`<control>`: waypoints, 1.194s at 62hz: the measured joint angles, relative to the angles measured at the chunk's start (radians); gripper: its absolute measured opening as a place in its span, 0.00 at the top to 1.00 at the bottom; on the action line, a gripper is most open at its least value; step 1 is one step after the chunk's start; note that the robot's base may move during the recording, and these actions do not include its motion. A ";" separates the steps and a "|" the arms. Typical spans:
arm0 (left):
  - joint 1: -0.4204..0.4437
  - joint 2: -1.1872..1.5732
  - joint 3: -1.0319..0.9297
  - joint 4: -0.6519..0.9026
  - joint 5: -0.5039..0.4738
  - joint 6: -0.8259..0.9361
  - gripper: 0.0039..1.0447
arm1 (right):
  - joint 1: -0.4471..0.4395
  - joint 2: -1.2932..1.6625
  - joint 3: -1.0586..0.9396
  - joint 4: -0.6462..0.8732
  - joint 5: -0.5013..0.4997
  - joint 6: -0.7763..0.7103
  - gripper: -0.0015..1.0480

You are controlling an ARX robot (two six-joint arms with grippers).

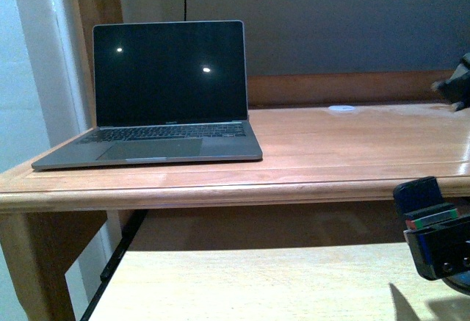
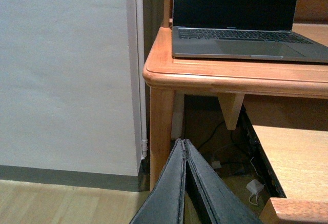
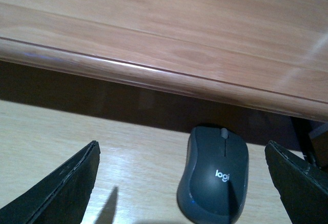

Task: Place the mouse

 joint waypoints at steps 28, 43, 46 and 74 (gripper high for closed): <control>0.000 -0.115 -0.053 -0.053 0.000 0.001 0.98 | -0.058 0.182 0.093 -0.111 0.092 -0.070 0.07; 0.000 -0.277 -0.053 -0.236 0.000 0.001 0.98 | -0.102 0.225 0.111 -0.153 0.077 -0.054 0.07; 0.000 -0.299 -0.053 -0.244 0.000 0.001 0.98 | -0.111 0.240 0.122 -0.161 0.076 -0.046 0.07; 0.000 -0.309 -0.053 -0.249 0.000 0.001 0.98 | -0.151 0.340 0.225 -0.212 0.021 0.072 0.21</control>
